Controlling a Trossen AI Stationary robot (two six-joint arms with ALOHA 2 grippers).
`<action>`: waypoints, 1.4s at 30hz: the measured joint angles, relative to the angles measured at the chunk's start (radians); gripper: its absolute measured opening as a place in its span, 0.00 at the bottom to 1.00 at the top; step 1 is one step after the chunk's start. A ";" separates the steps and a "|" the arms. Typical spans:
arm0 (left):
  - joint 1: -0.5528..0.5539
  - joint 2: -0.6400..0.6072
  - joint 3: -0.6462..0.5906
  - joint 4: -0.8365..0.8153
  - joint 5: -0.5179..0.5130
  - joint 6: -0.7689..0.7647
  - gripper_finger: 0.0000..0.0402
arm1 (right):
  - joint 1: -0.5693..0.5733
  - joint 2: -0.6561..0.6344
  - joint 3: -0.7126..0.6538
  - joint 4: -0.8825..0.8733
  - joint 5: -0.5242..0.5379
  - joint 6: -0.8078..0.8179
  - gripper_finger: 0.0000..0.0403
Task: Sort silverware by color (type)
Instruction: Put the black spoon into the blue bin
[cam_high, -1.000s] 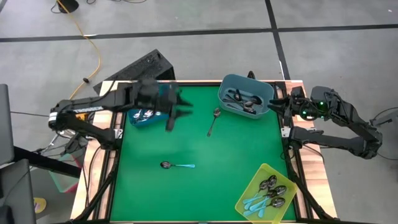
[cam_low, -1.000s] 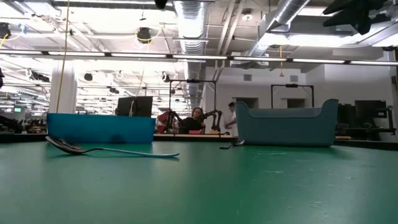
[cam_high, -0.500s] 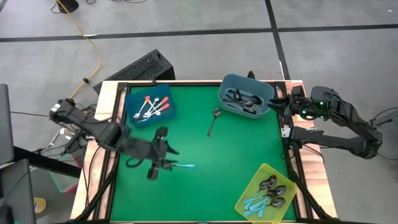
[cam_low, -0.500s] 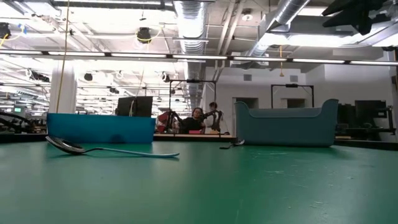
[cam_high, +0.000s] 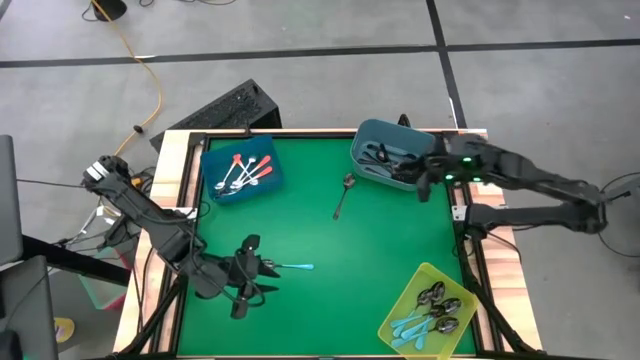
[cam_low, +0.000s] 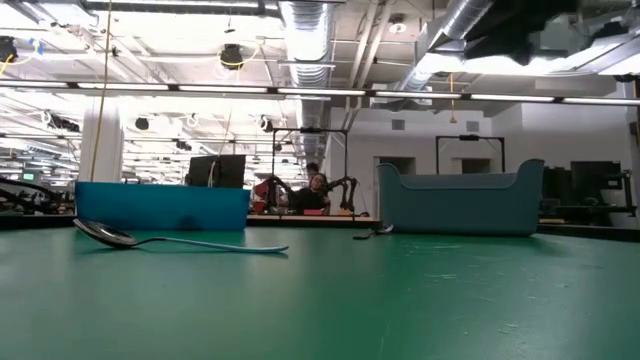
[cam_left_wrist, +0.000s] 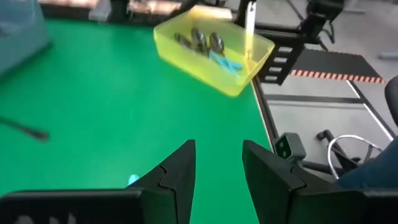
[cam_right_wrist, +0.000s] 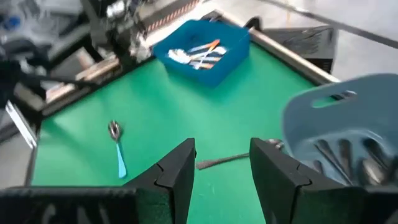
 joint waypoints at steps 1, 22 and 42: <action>-0.001 0.000 -0.014 0.004 0.002 -0.024 0.29 | 0.013 0.031 0.000 0.026 0.000 -0.015 0.41; -0.025 0.000 -0.050 0.011 -0.130 -0.189 0.29 | 0.158 0.687 0.064 0.235 0.092 0.407 0.38; -0.052 0.000 -0.050 -0.020 -0.128 -0.173 0.29 | 0.266 1.119 0.599 -0.268 0.126 -0.563 0.33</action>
